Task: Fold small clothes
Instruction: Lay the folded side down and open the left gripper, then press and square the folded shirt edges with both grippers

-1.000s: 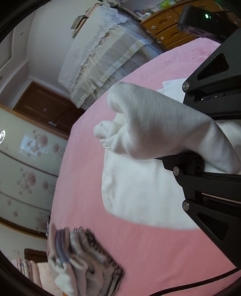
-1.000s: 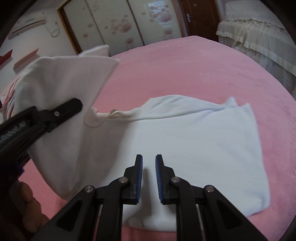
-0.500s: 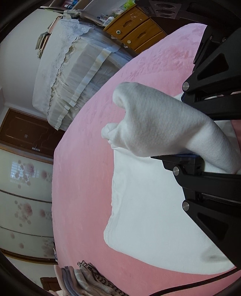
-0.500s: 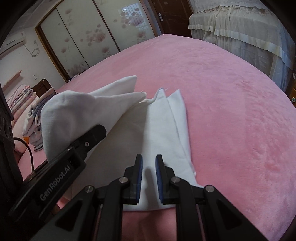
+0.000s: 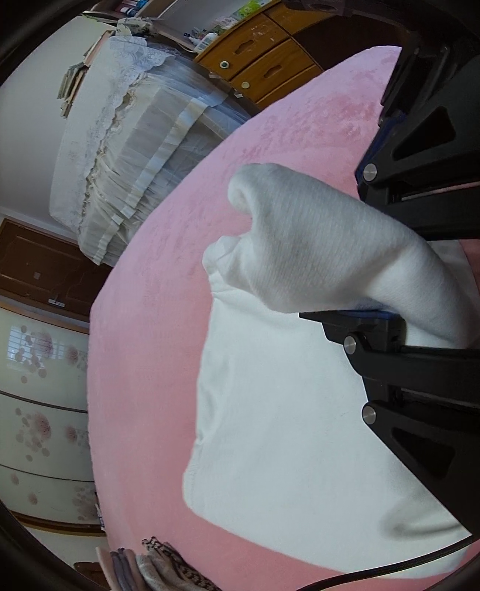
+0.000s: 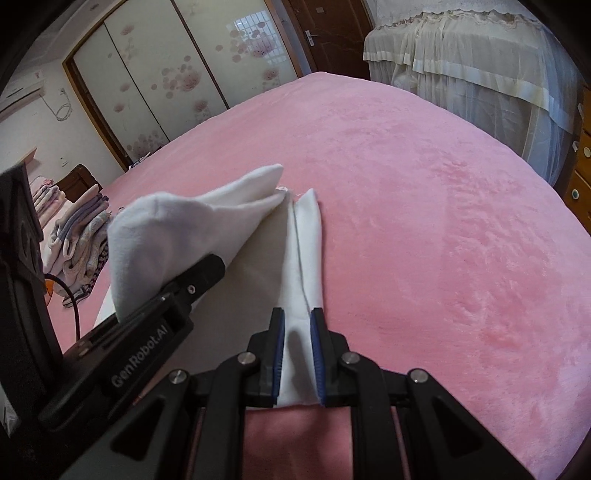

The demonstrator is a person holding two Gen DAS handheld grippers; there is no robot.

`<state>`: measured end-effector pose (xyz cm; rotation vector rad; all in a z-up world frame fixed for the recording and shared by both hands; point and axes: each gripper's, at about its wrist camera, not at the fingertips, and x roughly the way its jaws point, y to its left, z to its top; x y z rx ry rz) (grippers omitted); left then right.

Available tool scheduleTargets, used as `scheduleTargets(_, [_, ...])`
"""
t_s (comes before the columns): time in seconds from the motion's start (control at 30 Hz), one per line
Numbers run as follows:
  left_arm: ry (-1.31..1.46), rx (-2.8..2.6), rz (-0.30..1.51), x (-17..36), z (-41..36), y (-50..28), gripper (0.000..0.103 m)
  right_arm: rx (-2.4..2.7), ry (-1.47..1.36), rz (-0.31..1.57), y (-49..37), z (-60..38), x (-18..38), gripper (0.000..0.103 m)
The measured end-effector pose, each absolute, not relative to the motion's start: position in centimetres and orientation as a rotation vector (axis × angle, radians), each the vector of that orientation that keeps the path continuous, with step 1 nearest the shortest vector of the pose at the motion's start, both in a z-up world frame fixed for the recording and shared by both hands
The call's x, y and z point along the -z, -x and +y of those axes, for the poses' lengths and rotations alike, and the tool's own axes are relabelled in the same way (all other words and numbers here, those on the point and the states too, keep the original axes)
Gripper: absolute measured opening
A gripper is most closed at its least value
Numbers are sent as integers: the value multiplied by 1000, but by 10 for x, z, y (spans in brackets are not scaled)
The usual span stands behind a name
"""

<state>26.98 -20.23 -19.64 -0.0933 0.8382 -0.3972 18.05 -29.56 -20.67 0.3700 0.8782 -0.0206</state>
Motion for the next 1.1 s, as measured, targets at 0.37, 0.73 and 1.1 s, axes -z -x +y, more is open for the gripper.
scheduleTargets(0.37, [161, 515, 888, 187, -185, -252, 63, 19, -376, 888, -181, -310, 196, 14])
scheduleTargets(0.73, [142, 476, 841, 139, -127, -211, 75, -40, -328, 856, -169, -306, 158, 15])
scheduleTargets(1.1, [160, 181, 915, 156, -36, -237, 77, -150, -254, 957, -195, -282, 177, 38])
